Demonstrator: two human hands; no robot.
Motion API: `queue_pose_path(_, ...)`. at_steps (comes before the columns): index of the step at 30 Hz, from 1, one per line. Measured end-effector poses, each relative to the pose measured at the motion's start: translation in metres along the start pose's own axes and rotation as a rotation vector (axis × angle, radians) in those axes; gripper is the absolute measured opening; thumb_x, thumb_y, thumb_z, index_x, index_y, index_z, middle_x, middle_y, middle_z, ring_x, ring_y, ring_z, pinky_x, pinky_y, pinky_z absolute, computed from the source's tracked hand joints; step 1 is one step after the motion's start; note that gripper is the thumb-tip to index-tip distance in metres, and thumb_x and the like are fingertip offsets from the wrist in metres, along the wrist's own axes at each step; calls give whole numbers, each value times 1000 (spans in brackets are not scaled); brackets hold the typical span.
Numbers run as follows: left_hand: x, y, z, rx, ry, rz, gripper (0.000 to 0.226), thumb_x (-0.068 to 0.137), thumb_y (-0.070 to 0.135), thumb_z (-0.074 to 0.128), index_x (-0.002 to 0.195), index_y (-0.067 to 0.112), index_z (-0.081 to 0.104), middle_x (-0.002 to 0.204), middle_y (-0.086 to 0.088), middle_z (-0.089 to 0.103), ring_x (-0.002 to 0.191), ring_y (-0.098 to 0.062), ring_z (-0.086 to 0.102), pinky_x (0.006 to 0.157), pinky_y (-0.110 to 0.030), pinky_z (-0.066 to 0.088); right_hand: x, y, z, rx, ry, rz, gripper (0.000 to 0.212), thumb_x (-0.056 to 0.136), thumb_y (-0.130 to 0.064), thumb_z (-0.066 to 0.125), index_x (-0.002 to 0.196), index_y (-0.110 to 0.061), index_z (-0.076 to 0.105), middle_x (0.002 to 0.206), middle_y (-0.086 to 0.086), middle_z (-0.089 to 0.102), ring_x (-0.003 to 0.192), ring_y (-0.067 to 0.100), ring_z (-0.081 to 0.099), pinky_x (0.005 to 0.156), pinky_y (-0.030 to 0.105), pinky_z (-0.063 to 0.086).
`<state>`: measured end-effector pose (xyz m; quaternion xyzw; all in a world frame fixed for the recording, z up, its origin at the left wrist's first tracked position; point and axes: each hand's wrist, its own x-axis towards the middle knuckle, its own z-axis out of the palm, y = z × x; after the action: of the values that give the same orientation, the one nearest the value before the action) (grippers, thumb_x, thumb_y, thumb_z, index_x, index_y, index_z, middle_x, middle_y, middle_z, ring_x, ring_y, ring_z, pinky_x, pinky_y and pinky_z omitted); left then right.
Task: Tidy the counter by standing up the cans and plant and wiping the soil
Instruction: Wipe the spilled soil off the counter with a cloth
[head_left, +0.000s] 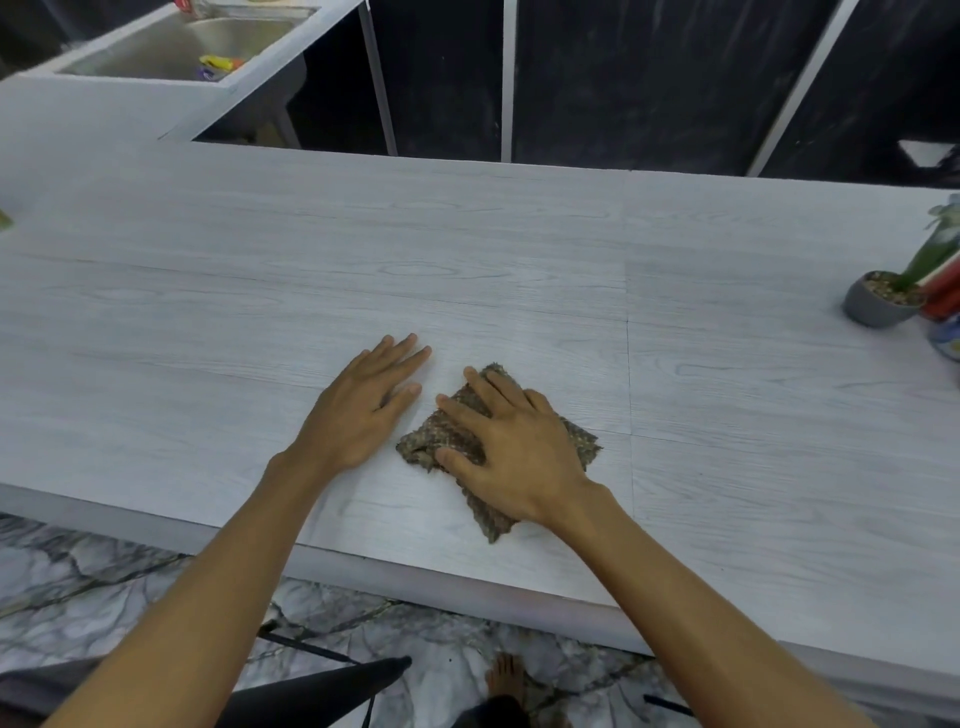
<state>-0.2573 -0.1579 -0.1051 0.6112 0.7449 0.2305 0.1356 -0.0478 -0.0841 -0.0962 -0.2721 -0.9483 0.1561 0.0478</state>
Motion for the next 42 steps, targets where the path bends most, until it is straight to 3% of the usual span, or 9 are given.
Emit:
queue_pose_path(4, -9, -1, 8, 40, -25, 37, 51, 100, 53, 27, 148, 36, 30, 158, 17, 16, 146, 3, 1, 119, -25, 0, -1, 5, 6, -55, -7, -38, 68, 92, -68, 19, 152, -37, 8, 161, 1, -8, 146, 15, -17, 117, 40, -13)
queue_pose_path(7, -10, -3, 11, 93, -42, 60, 57, 96, 56, 18, 149, 35, 28, 158, 15, 15, 146, 1, -1, 120, -26, 0, -18, 3, 8, -20, -20, -60, 68, 94, -66, 22, 152, -35, 5, 160, 1, -12, 145, 13, -19, 119, 37, -9)
queue_pose_path(15, -12, 0, 11, 97, -36, 52, 46, 104, 42, 28, 149, 33, 29, 159, 14, 15, 146, 2, -1, 120, -25, -1, -21, 29, 1, -35, 29, 98, 71, 91, -69, 15, 152, -34, 8, 160, 2, -9, 146, 15, -15, 120, 37, -6)
queue_pose_path(19, -13, 1, 11, 99, -35, 55, 56, 98, 54, 18, 149, 34, 29, 158, 14, 16, 146, 1, 0, 120, -25, -1, -29, -3, 12, -10, 8, 9, 71, 92, -66, 15, 153, -31, 7, 160, 4, -9, 147, 16, -15, 120, 39, -4)
queue_pose_path(23, -13, 1, 11, 94, -36, 48, 57, 96, 56, 17, 148, 34, 29, 158, 14, 16, 146, 1, 1, 120, -25, 0, -55, 10, 8, -10, 24, -32, 67, 93, -67, 15, 152, -35, 10, 160, -1, -6, 147, 13, -14, 120, 37, -3)
queue_pose_path(28, -13, 1, 12, 106, -26, 45, 50, 101, 48, 24, 148, 33, 30, 158, 13, 17, 146, 0, 1, 119, -23, -1, -40, 31, 3, -57, 61, 131, 68, 92, -67, 13, 152, -36, 9, 161, 1, -6, 147, 16, -13, 120, 39, -3)
queue_pose_path(36, -14, 2, 11, 98, -36, 31, 46, 103, 40, 29, 149, 35, 28, 158, 14, 16, 146, 1, 0, 118, -20, -3, -54, 10, 10, 4, 63, 10, 63, 94, -63, 14, 151, -36, 13, 160, -2, -2, 147, 13, -10, 120, 36, -4)
queue_pose_path(42, -15, 5, 4, -63, -29, -10, 44, 103, 39, 33, 147, 36, 32, 156, 19, 19, 144, 7, 4, 121, -26, 4, -8, 22, -3, 292, 129, 197, 50, 102, -47, 20, 148, -30, 29, 159, 1, 17, 148, 14, 4, 117, 29, -6)
